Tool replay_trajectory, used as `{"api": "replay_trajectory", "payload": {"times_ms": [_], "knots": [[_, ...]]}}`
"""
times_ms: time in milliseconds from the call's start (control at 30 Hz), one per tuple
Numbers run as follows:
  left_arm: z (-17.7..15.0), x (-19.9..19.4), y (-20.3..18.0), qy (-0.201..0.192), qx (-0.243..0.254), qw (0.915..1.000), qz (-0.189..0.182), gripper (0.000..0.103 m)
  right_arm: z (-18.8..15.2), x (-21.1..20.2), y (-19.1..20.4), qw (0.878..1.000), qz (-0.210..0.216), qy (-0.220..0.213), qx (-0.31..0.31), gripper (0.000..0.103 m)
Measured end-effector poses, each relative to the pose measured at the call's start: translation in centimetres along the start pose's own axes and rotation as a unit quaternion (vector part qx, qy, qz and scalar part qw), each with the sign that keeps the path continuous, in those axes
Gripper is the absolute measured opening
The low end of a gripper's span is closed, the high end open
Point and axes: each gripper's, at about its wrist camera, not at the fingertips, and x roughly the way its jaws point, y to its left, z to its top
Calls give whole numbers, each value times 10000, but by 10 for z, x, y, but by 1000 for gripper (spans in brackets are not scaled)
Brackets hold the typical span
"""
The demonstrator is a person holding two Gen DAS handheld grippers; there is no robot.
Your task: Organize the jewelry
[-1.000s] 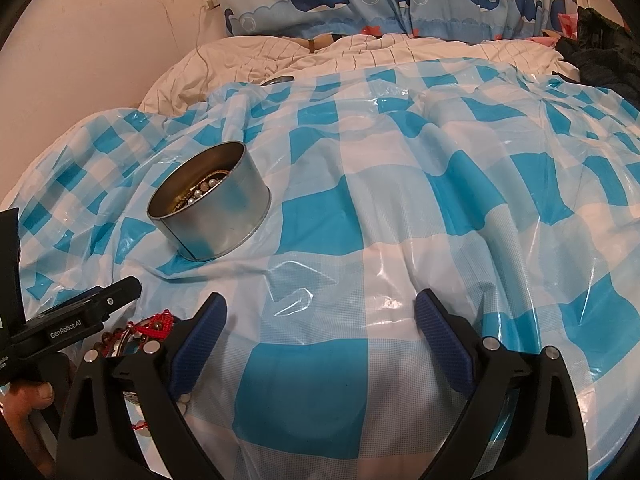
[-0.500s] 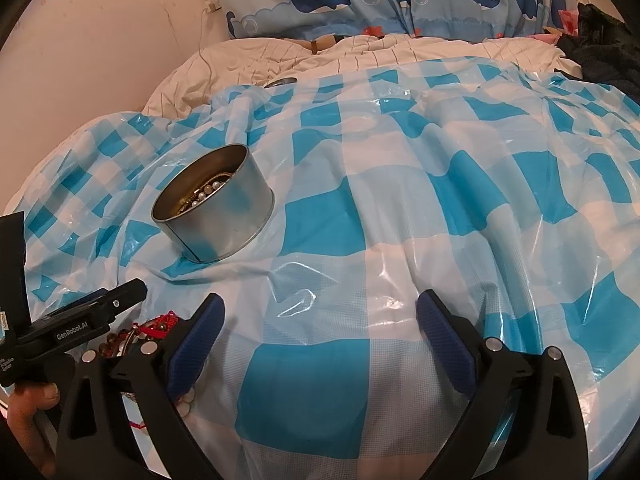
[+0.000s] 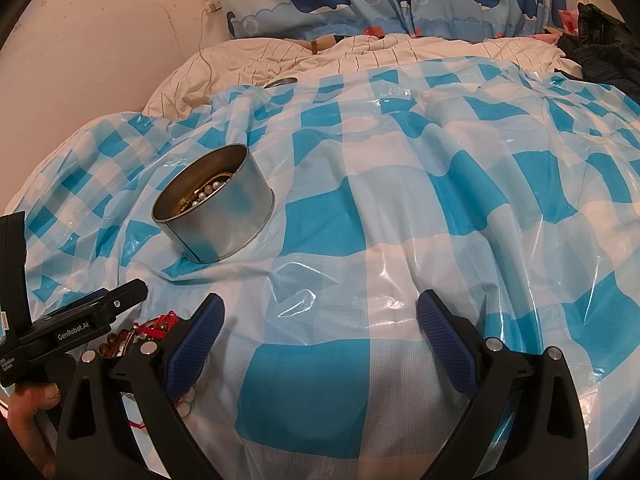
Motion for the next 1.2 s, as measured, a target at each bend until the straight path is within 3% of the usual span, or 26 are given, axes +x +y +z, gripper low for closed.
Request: {"api": "replay_trajectory", "payload": {"times_ms": [833,1067,1200], "knots": [[1,0,-1,2,-13,10000,-22,93,-1,1,1,10000,15,9,6,93],[4,-16,34,-34,-662,9940,-872,93,7,2,-1,9994,276,214,89,95],[6,-34,32,-25,-487,9925,-1117,93,13,-3,-8,9975,530,305,358,95]]}}
